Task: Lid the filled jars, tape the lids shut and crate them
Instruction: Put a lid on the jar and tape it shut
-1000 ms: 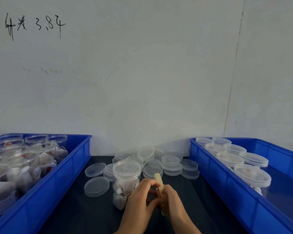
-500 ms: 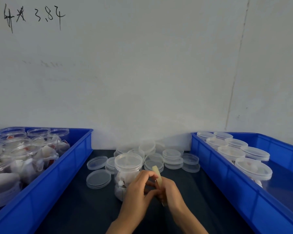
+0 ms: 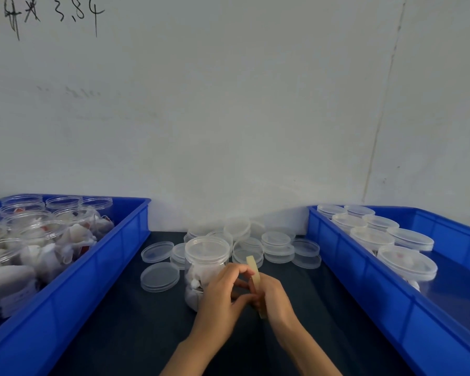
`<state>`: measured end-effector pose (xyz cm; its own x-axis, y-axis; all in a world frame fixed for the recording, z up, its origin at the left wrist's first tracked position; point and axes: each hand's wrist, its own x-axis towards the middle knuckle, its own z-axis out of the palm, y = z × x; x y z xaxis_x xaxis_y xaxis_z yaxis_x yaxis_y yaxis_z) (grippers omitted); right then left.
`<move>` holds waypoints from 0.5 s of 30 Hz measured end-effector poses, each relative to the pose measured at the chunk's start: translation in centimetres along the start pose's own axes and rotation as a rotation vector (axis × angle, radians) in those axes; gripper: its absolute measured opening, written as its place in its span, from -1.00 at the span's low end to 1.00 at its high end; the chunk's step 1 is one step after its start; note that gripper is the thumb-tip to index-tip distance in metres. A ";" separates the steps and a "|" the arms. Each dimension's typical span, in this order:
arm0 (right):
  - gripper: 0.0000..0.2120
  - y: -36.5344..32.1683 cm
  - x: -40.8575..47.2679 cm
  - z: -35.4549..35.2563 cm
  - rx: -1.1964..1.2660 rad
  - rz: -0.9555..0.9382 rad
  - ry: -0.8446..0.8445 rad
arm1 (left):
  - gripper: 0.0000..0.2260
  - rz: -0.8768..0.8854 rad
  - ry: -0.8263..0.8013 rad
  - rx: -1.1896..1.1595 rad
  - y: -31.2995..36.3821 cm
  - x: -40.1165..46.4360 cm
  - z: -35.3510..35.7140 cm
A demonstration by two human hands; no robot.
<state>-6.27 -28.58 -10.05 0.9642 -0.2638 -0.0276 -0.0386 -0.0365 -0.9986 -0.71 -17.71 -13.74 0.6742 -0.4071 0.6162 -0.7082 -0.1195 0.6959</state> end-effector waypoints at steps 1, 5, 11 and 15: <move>-0.72 0.0 0.1 -0.2 -0.010 0.000 -0.030 | -0.60 0.004 -0.009 0.020 0.0 0.0 -0.1; -0.78 0.5 0.1 -1.0 -0.125 -0.010 -0.157 | -0.68 0.068 -0.024 0.115 0.5 0.0 -0.4; -0.66 1.4 -0.2 -1.4 -0.238 -0.120 -0.282 | -0.83 0.130 0.032 0.225 1.0 -0.1 -0.6; -0.75 1.7 -0.2 -1.7 -0.438 -0.176 -0.270 | -0.83 0.187 0.084 0.369 1.2 -0.2 -0.6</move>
<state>-6.94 -30.25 -11.63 0.9969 0.0371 0.0697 0.0790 -0.4715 -0.8783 -1.57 -17.20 -12.76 0.5305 -0.3792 0.7581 -0.8374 -0.3731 0.3994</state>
